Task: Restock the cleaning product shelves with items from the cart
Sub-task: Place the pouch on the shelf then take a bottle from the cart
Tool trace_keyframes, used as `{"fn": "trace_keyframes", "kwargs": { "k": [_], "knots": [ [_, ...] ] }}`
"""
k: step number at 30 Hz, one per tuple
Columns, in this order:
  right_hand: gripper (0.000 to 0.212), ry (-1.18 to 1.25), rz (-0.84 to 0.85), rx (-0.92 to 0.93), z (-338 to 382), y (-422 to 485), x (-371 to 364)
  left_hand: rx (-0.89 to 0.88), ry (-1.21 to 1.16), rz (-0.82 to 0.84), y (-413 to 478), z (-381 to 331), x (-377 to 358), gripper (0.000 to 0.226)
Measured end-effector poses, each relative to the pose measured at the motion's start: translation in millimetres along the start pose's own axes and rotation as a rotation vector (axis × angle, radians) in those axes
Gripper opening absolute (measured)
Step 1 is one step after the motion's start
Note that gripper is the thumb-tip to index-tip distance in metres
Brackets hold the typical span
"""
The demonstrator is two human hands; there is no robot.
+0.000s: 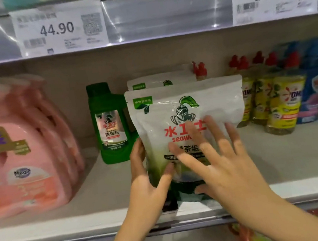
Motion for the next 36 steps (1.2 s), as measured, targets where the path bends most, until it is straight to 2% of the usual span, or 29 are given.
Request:
{"fn": "trace_keyframes", "kwargs": {
  "k": [2, 5, 8, 11, 15, 19, 23, 27, 32, 36],
  "knots": [
    [0.137, 0.042, 0.025, 0.024, -0.7, 9.5, -11.5, 0.003, -0.013, 0.031, -1.7, 3.8, -1.5, 0.074],
    [0.119, 0.043, -0.013, 0.022, -7.3, 24.8, -19.5, 0.048, 0.109, 0.023, -0.5, 10.6, -2.2, 0.056],
    [0.126, 0.052, 0.055, -0.001, -14.5, 40.8, -39.7, 0.085, 0.147, 0.038, 0.0, 11.7, -3.5, 0.046],
    [0.102, 0.017, 0.037, -0.029, -17.3, 51.7, -51.8, 0.093, 0.115, 0.045, -0.5, 13.0, -2.8, 0.046],
    [0.133, 0.018, 0.091, -0.081, -17.4, 63.3, -71.6, 0.099, 0.131, 0.037, -0.7, 11.8, -2.4, 0.042],
    [0.131, 0.103, 0.134, -0.13, -18.6, 77.6, -83.0, 0.092, 0.127, 0.028, -0.9, 9.4, -1.5, 0.038],
    [0.127, 0.153, 0.183, -0.23, -19.8, 88.8, -86.0, 0.085, 0.135, 0.031, -0.6, 7.4, -1.3, 0.044],
    [0.122, 0.24, 0.268, -0.217, -28.4, 93.6, -95.4, 0.085, 0.125, 0.046, -1.0, 7.3, -2.6, 0.045],
    [0.114, 0.222, 0.169, -0.231, -20.2, 87.2, -96.3, 0.067, 0.133, 0.031, -1.4, 4.8, -2.8, 0.046],
    [0.121, 0.228, 0.132, -0.204, -14.7, 77.7, -98.1, 0.064, 0.148, 0.023, -1.0, 6.4, -1.7, 0.047]
  ]
}}
Point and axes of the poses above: each hand's wrist, its own y-axis towards the middle knuckle, its own x-axis out of the back of the hand, z = x × y, the point moved 6 cm from there along y, towards the middle knuckle, and after that the axes turned 4 degrees about x, right-handed, at the moved point
